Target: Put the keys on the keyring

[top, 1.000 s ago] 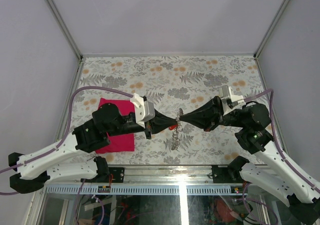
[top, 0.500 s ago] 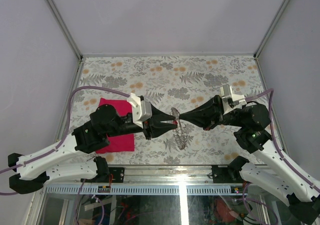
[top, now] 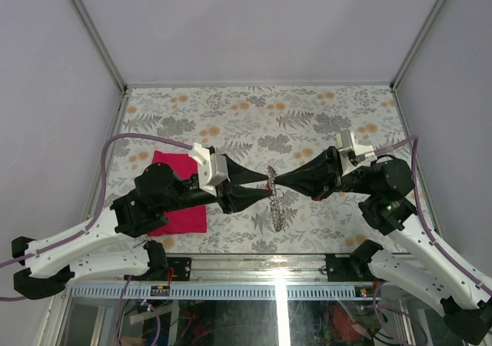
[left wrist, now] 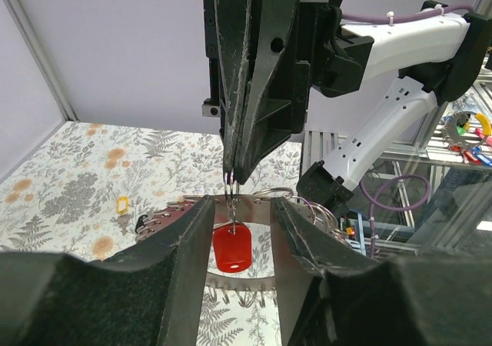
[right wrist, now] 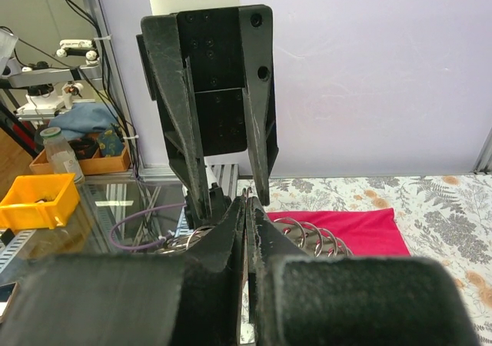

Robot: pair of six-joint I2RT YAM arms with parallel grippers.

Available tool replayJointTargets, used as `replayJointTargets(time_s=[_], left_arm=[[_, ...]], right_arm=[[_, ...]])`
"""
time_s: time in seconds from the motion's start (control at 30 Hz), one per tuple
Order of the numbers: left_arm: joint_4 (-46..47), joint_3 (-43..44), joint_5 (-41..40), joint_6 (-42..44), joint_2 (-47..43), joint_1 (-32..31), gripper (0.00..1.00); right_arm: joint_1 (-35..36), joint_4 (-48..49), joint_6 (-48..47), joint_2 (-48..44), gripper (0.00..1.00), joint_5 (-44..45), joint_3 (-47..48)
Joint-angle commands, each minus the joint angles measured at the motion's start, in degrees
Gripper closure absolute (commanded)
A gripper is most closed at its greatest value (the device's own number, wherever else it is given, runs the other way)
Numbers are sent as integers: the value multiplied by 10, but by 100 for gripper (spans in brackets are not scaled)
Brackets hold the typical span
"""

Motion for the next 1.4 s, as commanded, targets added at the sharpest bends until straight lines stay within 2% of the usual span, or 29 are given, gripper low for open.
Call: replayJointTargets(time_s=[0.0, 0.33, 0.53, 0.73, 0.8, 0.93, 1.0, 1.1, 1.37], left_arm=[[30, -3, 6, -3, 5, 1, 66], [30, 6, 7, 0, 21, 1, 82], [27, 12, 4, -2, 21, 0, 99], [-28, 43, 1, 3, 27, 0, 100], [-74, 60, 0, 11, 34, 0, 100], [-170, 100, 6, 38, 49, 0, 100], [-216, 124, 6, 52, 57, 0, 100], [-286, 159, 9, 74, 75, 0, 100], [-467, 267, -2, 122, 157, 1, 100]], right_arm=[[3, 40, -5, -8, 100, -4, 12], [3, 35, -6, -8, 100, -11, 12], [3, 24, -12, -9, 100, -15, 11], [3, -51, -60, -15, 100, -18, 30], [3, -105, -87, -17, 90, -14, 44], [3, -180, -124, -19, 60, -14, 67], [3, -213, -141, -21, 53, -14, 75], [3, -265, -165, -16, 48, -19, 87], [3, -370, -214, 21, 47, -41, 121]])
